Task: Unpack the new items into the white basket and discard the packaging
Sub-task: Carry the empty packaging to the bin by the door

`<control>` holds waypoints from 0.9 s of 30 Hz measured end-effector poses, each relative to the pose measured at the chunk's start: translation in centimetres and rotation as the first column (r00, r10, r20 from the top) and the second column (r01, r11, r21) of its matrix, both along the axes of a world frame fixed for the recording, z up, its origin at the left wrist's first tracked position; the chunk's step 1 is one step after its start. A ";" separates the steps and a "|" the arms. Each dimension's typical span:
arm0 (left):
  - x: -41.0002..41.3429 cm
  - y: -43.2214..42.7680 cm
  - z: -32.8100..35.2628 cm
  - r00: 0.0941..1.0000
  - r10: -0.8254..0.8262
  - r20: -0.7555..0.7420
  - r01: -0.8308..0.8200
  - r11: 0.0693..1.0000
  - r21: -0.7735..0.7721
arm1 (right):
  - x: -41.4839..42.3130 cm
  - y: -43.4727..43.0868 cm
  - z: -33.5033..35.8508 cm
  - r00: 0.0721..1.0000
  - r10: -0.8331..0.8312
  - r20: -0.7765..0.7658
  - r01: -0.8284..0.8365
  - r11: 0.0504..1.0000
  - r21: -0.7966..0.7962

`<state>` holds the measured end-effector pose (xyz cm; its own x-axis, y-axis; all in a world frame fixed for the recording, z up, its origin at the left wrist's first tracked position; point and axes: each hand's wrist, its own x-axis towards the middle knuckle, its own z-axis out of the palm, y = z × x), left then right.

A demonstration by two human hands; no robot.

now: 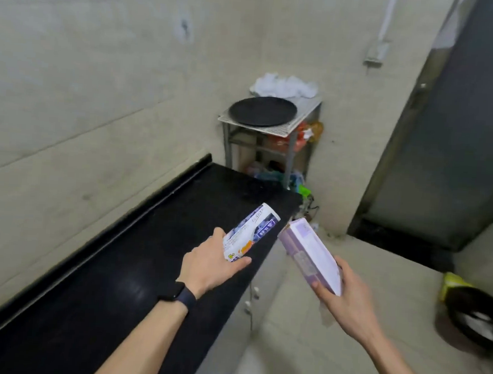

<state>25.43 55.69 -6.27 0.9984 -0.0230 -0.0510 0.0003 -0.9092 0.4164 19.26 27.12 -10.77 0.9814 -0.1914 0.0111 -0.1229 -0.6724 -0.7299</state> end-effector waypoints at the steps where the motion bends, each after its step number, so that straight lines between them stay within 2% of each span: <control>1: 1.3 -3.5 -0.1 0.999 -0.042 -0.002 0.042 0.999 0.004 | -0.3 -3.0 -0.1 0.998 -0.063 -0.005 0.063 0.998 -0.014; 7: 7.2 -23.9 -2.1 0.948 -0.318 0.009 0.317 0.946 0.059 | -2.1 -20.3 -1.2 0.949 -0.315 -0.030 0.315 0.949 -0.004; 13: 10.5 -39.6 -3.8 0.859 -0.512 0.006 0.512 0.859 0.010 | -3.4 -32.5 -1.5 0.860 -0.504 -0.079 0.505 0.863 -0.005; 20: 16.5 -54.1 -7.6 0.729 -0.678 -0.092 0.678 0.734 -0.033 | -2.4 -42.0 -5.3 0.740 -0.650 -0.171 0.661 0.751 0.007; 27: 23.9 -68.1 -12.2 0.558 -0.777 -0.292 0.767 0.617 -0.177 | 2.2 -50.7 -7.9 0.576 -0.763 -0.293 0.768 0.628 -0.125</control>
